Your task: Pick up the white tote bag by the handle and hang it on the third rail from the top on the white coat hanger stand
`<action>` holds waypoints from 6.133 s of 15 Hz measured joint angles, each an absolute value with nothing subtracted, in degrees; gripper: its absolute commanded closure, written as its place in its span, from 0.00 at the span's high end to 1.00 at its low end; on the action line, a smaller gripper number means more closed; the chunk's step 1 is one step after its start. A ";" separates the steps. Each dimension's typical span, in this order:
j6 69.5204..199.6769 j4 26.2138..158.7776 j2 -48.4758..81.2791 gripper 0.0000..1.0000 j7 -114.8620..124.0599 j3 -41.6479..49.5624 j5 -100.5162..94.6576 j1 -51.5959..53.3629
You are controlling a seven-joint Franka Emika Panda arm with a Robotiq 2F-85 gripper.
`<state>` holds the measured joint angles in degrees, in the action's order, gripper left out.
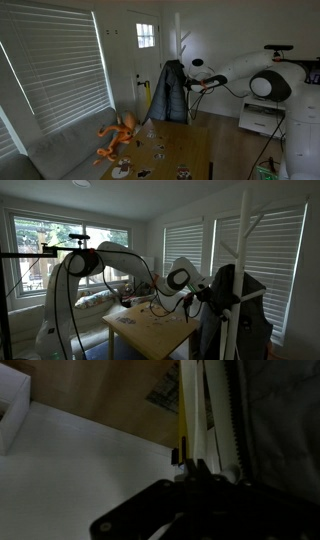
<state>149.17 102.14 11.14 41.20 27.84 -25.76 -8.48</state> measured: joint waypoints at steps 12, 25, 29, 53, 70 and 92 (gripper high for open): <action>148.24 106.23 2.26 0.01 57.52 29.27 -43.00 -6.25; 143.76 106.47 -6.29 0.04 67.35 17.61 -57.45 -11.10; 143.76 106.47 -5.43 0.01 67.39 17.37 -57.45 -11.71; 135.03 101.27 -14.68 0.01 76.70 8.55 -72.04 -14.17; 130.15 91.02 -8.20 0.01 84.84 7.94 -77.79 -13.77; 133.28 80.37 1.03 0.01 85.62 7.87 -77.55 -13.34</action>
